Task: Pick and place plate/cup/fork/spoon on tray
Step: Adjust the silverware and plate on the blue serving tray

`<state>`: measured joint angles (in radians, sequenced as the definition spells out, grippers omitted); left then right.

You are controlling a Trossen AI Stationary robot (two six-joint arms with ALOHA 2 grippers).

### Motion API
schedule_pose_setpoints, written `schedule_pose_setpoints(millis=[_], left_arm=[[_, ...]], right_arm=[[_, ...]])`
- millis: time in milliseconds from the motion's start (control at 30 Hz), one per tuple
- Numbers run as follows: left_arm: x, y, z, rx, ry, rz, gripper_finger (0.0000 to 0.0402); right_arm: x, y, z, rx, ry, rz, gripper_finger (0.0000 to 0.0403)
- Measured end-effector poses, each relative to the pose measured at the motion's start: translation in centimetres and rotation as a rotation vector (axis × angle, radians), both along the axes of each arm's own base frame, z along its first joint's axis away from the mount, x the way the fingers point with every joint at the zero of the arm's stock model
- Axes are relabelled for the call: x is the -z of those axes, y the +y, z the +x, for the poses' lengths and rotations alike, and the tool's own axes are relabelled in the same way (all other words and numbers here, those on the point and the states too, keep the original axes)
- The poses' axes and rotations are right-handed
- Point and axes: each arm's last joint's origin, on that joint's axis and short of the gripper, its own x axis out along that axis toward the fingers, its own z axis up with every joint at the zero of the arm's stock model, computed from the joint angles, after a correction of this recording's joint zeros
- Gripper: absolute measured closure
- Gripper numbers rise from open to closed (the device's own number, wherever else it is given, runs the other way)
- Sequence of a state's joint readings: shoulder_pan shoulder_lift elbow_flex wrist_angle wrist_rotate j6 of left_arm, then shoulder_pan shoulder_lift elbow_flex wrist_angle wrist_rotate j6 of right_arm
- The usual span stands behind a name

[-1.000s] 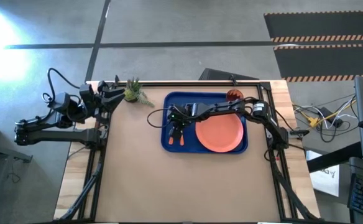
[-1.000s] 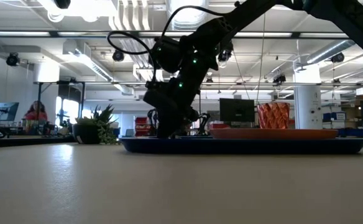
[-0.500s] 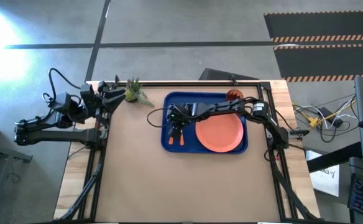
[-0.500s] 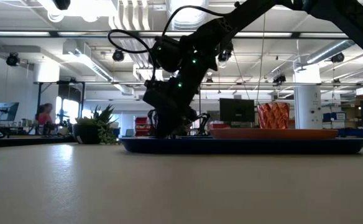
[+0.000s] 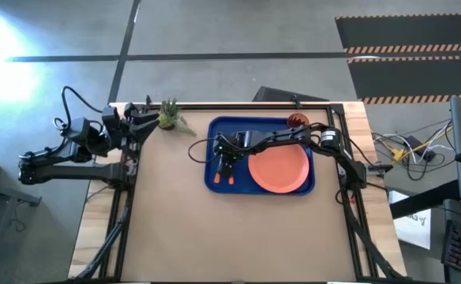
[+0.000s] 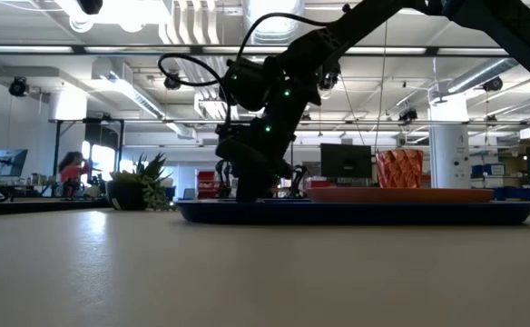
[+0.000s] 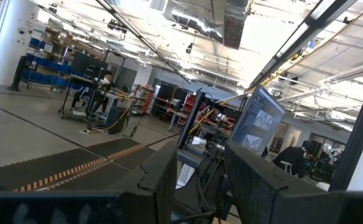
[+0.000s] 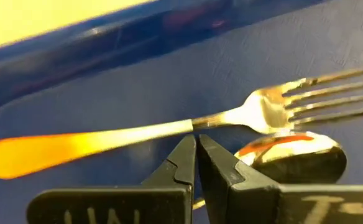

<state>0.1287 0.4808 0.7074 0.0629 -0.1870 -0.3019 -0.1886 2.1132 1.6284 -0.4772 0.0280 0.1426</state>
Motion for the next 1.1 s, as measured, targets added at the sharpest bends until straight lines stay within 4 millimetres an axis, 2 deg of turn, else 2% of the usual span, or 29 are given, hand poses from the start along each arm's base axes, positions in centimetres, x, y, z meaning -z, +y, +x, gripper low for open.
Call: schedule_pose_setpoints(millis=[533,767,933,1100], left_arm=[[0.0,0.0,0.0,0.0,0.002,0.0,0.0285],[0.0,0.0,0.0,0.0,0.004,0.0,0.0285],[0.1,0.0,0.1,0.0,0.009,-0.001,0.0285],[0.1,0.0,0.1,0.0,0.009,-0.001,0.0285]], right_arm=[[0.2,-0.1,0.5,0.005,-0.088,-0.015,0.0394],[0.1,0.0,0.1,0.007,-0.04,-0.01,0.0394],[-1.4,0.1,-0.7,0.024,0.031,-0.039,0.0394],[-3.3,0.6,-1.0,0.031,0.004,-0.034,0.0394]])
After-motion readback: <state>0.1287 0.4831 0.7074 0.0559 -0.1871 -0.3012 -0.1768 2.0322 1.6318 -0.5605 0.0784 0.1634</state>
